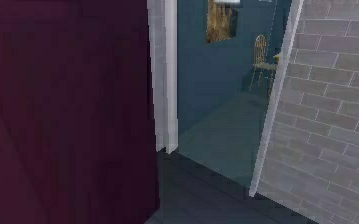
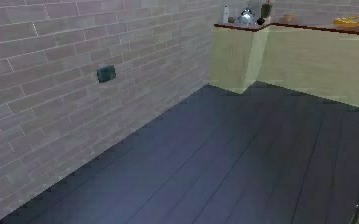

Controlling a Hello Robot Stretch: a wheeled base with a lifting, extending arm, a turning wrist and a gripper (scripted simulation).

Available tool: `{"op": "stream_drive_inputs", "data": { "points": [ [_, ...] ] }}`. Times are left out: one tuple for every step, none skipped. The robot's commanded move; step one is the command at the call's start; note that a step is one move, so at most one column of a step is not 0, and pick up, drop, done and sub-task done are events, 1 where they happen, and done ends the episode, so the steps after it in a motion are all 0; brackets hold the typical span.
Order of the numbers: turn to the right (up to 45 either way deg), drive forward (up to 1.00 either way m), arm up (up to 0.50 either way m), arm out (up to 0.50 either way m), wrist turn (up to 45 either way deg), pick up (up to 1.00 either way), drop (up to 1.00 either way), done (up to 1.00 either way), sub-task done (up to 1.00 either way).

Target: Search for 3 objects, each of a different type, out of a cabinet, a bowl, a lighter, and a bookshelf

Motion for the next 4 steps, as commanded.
{"op": "stream_drive_inputs", "data": {
  "points": [
    [9.0, 0.0, 0.0, 0.0, 0.0, 0.0, 0.0, 0.0, 0.0],
    [0.0, 1.0, 0.0, 0.0, 0.0, 0.0, 0.0, 0.0, 0.0],
    [0.0, 0.5, 0.0, 0.0, 0.0, 0.0, 0.0, 0.0, 0.0],
    [45.0, 0.0, 0.0, 0.0, 0.0, 0.0, 0.0, 0.0, 0.0]
  ]
}}
